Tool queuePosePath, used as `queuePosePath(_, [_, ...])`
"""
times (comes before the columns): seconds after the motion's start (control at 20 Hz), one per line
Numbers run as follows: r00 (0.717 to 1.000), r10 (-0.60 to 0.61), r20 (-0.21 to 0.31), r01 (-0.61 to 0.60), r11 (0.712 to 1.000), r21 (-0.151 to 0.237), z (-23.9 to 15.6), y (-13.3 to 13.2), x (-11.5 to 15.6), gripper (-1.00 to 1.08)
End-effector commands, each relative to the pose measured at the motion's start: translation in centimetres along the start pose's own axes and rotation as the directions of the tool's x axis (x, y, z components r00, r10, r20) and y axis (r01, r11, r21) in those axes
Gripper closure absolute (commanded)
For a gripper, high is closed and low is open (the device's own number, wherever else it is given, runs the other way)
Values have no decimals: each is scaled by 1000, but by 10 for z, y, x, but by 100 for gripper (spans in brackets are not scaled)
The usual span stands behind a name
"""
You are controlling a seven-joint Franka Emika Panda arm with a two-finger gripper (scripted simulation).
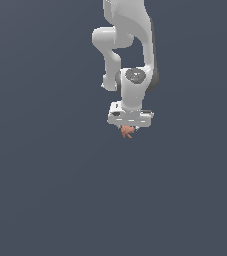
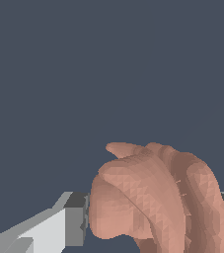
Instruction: Pick up the object and move it to a goal position.
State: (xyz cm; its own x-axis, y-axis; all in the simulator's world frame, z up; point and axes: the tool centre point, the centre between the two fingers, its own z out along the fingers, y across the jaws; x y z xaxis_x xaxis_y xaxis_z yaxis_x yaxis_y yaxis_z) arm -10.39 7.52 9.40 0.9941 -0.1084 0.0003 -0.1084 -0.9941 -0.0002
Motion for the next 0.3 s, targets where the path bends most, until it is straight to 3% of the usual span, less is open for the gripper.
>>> queuePosePath(0.0, [1000, 0, 0, 0, 1000, 0, -4, 0, -6, 108])
queuePosePath(0.25, [1000, 0, 0, 0, 1000, 0, -8, -1, -10, 108])
